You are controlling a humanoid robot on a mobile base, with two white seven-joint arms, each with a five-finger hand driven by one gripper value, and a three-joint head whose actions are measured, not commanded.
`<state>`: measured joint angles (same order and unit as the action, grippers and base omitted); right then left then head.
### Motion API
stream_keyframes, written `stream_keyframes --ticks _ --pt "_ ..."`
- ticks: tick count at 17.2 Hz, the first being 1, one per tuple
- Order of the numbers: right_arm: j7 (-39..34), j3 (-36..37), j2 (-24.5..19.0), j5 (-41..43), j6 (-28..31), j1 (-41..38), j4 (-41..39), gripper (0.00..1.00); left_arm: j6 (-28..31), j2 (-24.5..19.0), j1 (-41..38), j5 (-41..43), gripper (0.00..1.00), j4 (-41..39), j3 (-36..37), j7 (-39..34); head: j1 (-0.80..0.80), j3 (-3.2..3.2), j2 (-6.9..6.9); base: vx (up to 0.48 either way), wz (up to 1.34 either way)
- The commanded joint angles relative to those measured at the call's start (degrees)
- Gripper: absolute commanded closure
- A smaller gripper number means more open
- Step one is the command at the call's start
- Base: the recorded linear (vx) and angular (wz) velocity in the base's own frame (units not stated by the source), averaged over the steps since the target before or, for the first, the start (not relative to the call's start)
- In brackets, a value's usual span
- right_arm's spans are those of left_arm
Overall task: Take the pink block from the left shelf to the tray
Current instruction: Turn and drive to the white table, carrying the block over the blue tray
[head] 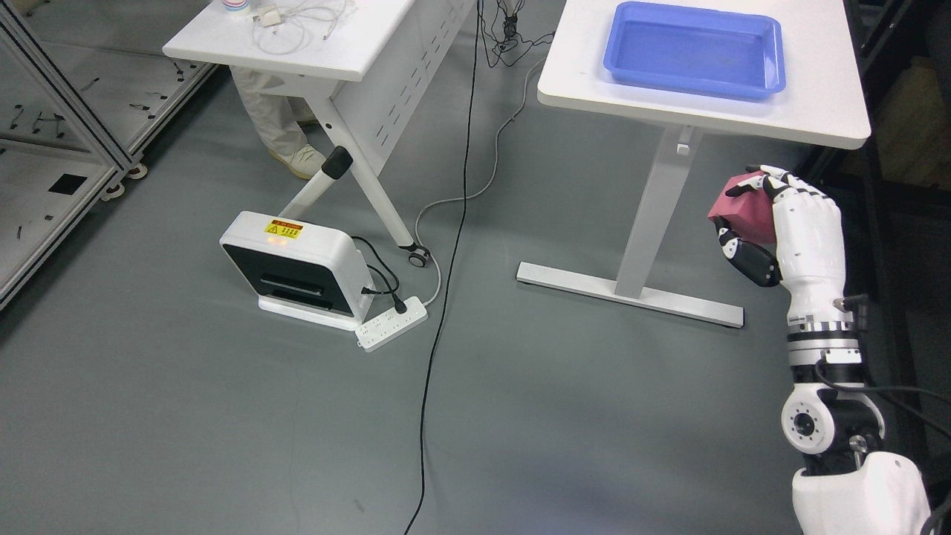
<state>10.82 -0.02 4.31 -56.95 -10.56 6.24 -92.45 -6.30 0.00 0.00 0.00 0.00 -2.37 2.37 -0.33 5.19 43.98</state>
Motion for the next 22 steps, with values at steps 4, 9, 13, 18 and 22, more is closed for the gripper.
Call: stream_keyframes --ticks 4,9,13,18,22 --pt "0.0 1.4 0.0 0.0 0.0 0.0 0.2 0.98 0.1 -1.0 1.3 0.1 0.00 -1.0 0.0 0.0 0.00 0.00 0.00 0.414 -0.09" --pt "0.0 1.3 0.0 0.0 -0.1 0.0 0.3 0.98 0.1 -1.0 1.3 0.1 0.00 -1.0 0.0 0.0 0.00 0.00 0.00 0.445 -0.17" --pt "-0.1 1.3 0.0 0.0 -0.1 -0.1 0.3 0.98 0.1 -1.0 1.3 0.1 0.00 -1.0 0.0 0.0 0.00 0.00 0.00 0.406 -0.11" --pt "-1.5 0.6 -0.2 -0.1 -0.1 0.0 0.3 0.97 0.1 -1.0 1.3 0.1 0.00 -1.0 0.0 0.0 0.00 0.00 0.00 0.354 -0.02" --pt "-9.9 -4.3 -2.8 -0.2 -0.2 0.1 2.4 0.96 0.1 -1.0 1.3 0.1 0.00 -1.0 0.0 0.0 0.00 0.00 0.00 0.301 0.05"
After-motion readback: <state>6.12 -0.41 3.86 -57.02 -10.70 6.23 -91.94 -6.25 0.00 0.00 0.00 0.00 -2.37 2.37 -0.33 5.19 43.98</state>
